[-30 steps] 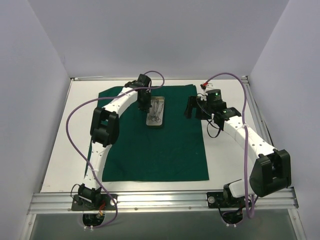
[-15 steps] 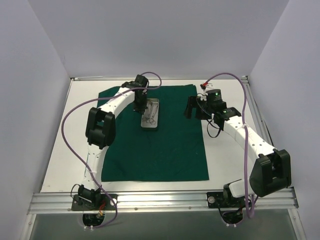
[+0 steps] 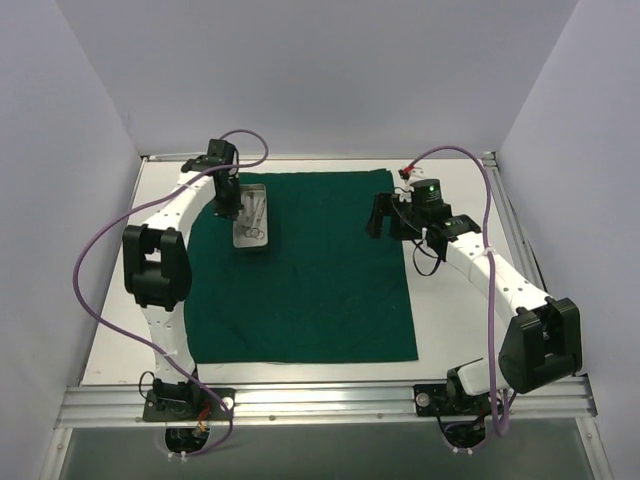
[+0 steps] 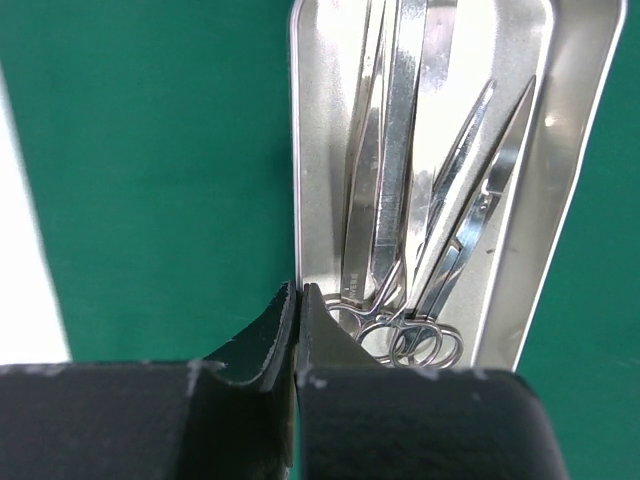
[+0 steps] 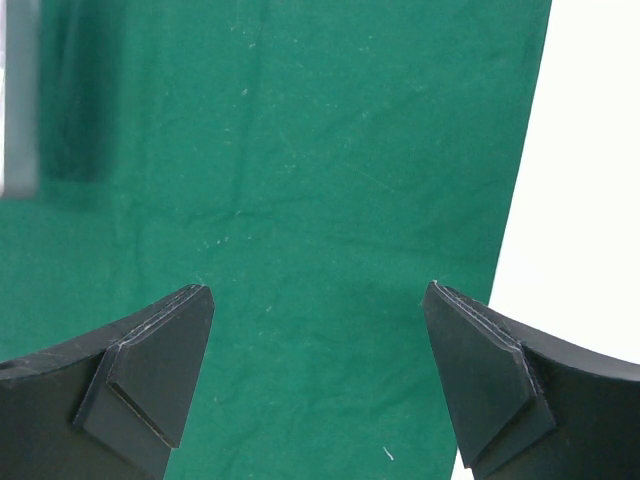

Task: Open and lay out the surgical kit
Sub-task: Move the container from the surgical kit.

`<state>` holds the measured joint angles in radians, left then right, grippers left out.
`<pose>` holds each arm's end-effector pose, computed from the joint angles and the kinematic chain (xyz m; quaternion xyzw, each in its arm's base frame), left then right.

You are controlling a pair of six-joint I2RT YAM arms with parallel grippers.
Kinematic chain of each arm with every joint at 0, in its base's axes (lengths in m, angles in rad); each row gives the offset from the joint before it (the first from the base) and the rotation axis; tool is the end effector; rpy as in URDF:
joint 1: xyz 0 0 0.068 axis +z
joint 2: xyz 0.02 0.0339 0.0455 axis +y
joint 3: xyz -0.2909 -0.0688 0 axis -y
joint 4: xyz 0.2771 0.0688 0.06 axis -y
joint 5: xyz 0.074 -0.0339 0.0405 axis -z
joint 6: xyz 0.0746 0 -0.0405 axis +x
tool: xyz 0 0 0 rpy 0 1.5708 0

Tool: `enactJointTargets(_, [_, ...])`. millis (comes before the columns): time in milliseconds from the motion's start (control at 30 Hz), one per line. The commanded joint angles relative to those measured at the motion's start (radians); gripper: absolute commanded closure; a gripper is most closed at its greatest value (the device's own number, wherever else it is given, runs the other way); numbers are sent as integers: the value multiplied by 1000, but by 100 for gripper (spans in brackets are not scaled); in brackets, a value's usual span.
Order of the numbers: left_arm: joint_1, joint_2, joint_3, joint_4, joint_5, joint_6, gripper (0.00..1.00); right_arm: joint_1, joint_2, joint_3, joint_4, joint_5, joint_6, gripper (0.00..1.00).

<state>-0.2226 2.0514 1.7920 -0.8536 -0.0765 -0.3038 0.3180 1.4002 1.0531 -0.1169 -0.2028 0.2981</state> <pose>0.4921 -0.1055 0.2253 -0.0482 0.9721 -0.0230 0.2286 0.3592 0.1341 0.2965 -0.0616 0.8458 0.2406 0.4722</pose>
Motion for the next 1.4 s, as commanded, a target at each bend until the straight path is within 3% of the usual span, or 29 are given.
enactJointTargets(0, [49, -57, 10, 21, -34, 98, 98, 15, 6, 7, 10, -7, 3, 10])
enactJointTargets(267, [114, -59, 0, 33, -95, 242, 98, 35, 22, 8, 26, -17, 10, 10])
enactJointTargets(467, [155, -45, -43, 105, 12, 336, 98, 52, 34, 12, 23, -18, 1, 10])
enactJointTargets(1033, [216, 111, 9, 103, 52, 327, 98, 53, 40, -2, 36, -26, -4, 10])
enactJointTargets(1133, [247, 118, 24, 94, 20, 321, 84, 53, 39, -4, 33, -26, -4, 10])
enactJointTargets(1167, [247, 107, 20, 96, 6, 318, 69, 53, 36, -4, 33, -23, -5, 10])
enactJointTargets(1200, [246, 99, 12, 100, -8, 316, 62, 53, 36, -5, 33, -23, -5, 10])
enactJointTargets(1367, [246, 30, -10, 114, -84, 269, 48, 53, 36, -2, 33, -24, -2, 10])
